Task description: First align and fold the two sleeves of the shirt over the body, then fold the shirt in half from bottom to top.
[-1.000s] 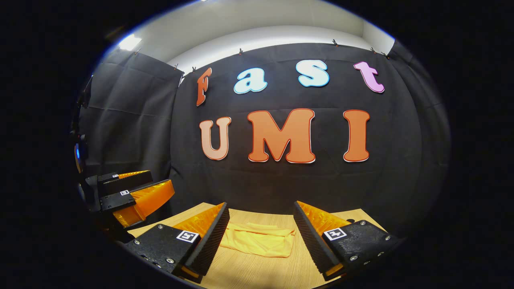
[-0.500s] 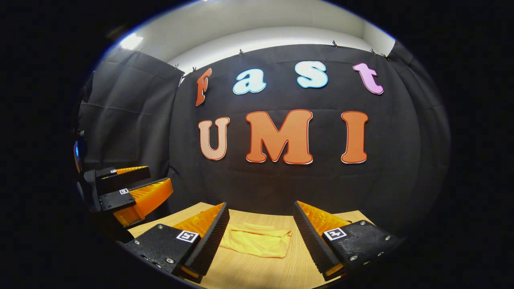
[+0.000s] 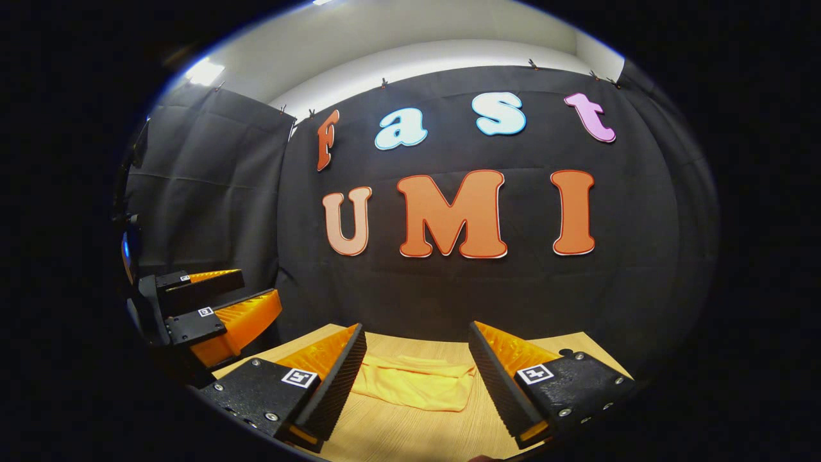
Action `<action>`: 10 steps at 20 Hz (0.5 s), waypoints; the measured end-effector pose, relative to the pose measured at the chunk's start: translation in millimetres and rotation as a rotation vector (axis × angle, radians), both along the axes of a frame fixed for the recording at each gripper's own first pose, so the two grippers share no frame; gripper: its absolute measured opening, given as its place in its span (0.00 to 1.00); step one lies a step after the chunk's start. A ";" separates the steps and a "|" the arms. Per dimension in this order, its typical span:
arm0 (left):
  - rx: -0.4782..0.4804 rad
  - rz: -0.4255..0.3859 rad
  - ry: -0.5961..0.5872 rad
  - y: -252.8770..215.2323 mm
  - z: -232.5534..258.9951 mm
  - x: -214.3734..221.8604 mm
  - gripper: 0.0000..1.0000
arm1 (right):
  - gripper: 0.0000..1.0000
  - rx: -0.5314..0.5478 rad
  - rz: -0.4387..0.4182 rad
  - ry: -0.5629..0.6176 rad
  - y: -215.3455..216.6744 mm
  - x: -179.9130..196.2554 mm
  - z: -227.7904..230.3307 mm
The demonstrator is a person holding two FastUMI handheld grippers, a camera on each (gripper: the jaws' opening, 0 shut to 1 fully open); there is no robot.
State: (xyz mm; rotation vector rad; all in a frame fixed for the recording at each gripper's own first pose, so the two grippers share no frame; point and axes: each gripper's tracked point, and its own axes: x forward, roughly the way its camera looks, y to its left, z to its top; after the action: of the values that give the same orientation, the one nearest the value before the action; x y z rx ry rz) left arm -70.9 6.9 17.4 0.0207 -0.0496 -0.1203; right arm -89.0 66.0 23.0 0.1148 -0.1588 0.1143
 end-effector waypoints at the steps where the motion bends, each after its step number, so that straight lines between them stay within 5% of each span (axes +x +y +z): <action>1: -0.001 0.002 0.005 0.6 -1.7 1.1 0.97 | 0.97 0.004 0.001 -0.001 -1.1 0.6 0.5; 10: -0.015 0.015 -0.001 2.9 0.7 -4.3 0.97 | 0.97 0.017 0.001 -0.005 -7.7 -0.2 -0.4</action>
State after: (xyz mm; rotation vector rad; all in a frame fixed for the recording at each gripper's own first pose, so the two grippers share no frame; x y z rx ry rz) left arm -75.3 9.7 18.1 0.0064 -0.0518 -0.1051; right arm -89.2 58.3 22.6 0.1311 -0.1650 0.1138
